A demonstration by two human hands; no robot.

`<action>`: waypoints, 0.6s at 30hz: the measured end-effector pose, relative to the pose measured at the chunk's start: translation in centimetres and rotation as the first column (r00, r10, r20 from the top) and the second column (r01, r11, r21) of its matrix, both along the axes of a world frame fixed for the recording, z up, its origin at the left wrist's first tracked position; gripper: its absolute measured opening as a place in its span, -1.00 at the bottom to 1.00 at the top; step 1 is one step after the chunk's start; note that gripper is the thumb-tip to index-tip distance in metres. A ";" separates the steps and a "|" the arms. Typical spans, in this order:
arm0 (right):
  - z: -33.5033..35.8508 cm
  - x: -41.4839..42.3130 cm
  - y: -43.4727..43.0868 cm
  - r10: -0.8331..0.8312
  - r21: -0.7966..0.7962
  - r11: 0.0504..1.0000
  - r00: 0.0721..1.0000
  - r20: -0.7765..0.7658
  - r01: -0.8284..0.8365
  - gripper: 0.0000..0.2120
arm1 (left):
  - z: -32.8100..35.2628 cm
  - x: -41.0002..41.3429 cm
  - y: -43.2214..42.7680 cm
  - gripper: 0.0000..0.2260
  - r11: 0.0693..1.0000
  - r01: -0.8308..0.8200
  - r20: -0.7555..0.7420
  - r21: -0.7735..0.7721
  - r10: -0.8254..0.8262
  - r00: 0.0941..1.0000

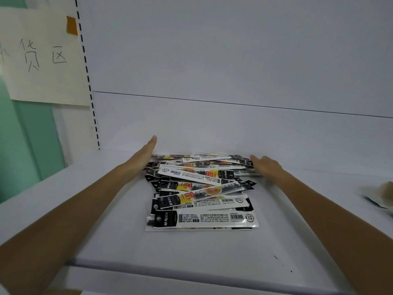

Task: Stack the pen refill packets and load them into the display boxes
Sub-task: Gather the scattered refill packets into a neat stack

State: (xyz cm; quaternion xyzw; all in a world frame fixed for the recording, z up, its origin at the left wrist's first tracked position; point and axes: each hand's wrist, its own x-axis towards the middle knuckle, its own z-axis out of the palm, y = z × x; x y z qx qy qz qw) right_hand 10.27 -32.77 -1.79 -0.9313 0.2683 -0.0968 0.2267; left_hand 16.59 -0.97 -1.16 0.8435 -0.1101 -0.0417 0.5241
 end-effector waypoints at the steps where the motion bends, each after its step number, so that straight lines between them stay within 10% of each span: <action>1: -0.2 -0.1 0.1 0.041 0.049 0.998 0.999 0.023 -0.042 -0.43 | 0.0 -0.1 -0.2 -0.39 1.000 0.003 -0.009 -0.014 -0.003 1.000; 11: 0.7 -0.1 4.2 0.310 0.086 0.945 0.949 0.063 -0.315 -0.44 | 0.6 -0.2 -3.2 -0.38 0.971 0.149 -0.031 0.188 -0.146 0.989; 18: 0.3 -1.2 -1.3 0.016 -0.060 0.998 1.000 -0.027 -0.018 -0.49 | 0.1 0.1 -0.6 -0.57 0.916 -0.167 0.137 0.363 0.125 0.983</action>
